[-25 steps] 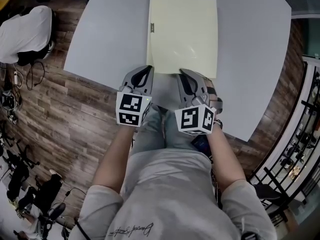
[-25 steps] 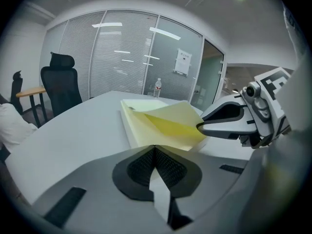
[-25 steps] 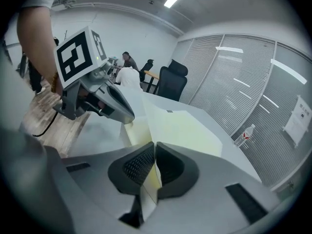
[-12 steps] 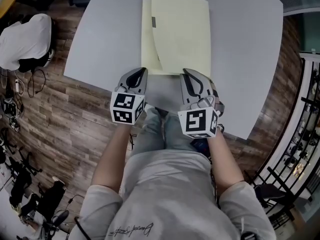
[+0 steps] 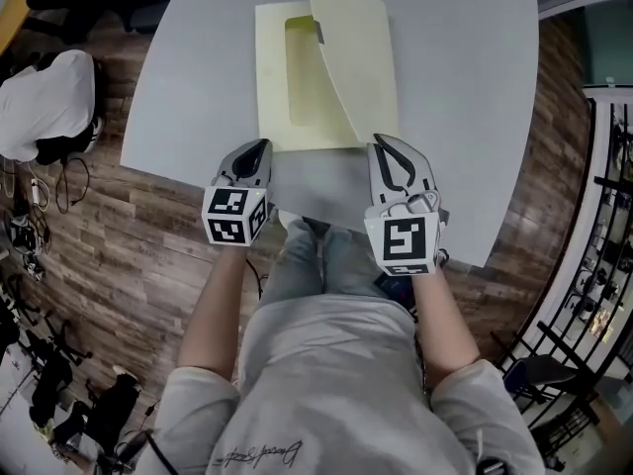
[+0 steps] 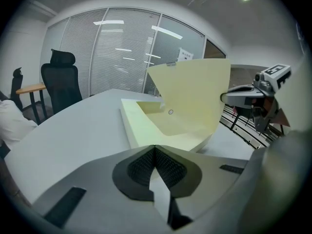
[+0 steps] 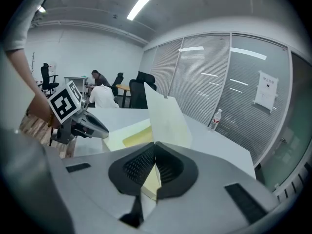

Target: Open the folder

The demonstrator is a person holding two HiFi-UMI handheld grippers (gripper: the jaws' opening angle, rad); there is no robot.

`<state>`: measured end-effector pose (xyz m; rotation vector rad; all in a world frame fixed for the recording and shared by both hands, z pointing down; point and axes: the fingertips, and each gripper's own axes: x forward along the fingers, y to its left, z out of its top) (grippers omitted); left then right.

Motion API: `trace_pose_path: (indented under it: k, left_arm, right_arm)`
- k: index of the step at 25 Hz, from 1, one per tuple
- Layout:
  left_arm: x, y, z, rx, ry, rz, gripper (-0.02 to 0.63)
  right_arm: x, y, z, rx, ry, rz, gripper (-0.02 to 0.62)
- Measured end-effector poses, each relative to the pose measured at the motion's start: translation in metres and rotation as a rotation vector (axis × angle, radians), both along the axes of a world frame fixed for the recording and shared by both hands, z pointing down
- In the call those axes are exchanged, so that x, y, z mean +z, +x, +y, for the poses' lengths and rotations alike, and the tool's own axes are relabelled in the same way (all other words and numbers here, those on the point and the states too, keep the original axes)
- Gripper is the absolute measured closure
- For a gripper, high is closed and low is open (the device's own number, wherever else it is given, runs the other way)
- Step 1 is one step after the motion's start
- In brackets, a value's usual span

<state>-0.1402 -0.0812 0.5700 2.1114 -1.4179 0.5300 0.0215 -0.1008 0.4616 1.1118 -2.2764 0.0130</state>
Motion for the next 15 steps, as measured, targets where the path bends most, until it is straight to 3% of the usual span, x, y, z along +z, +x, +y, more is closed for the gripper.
trace_pose_path:
  k: [15]
  left_arm:
    - [0.003,-0.009,0.0,-0.017,-0.029,-0.038,0.597]
  right_arm:
    - [0.008,0.097,-0.009,0.244,-0.08,-0.122,0.571]
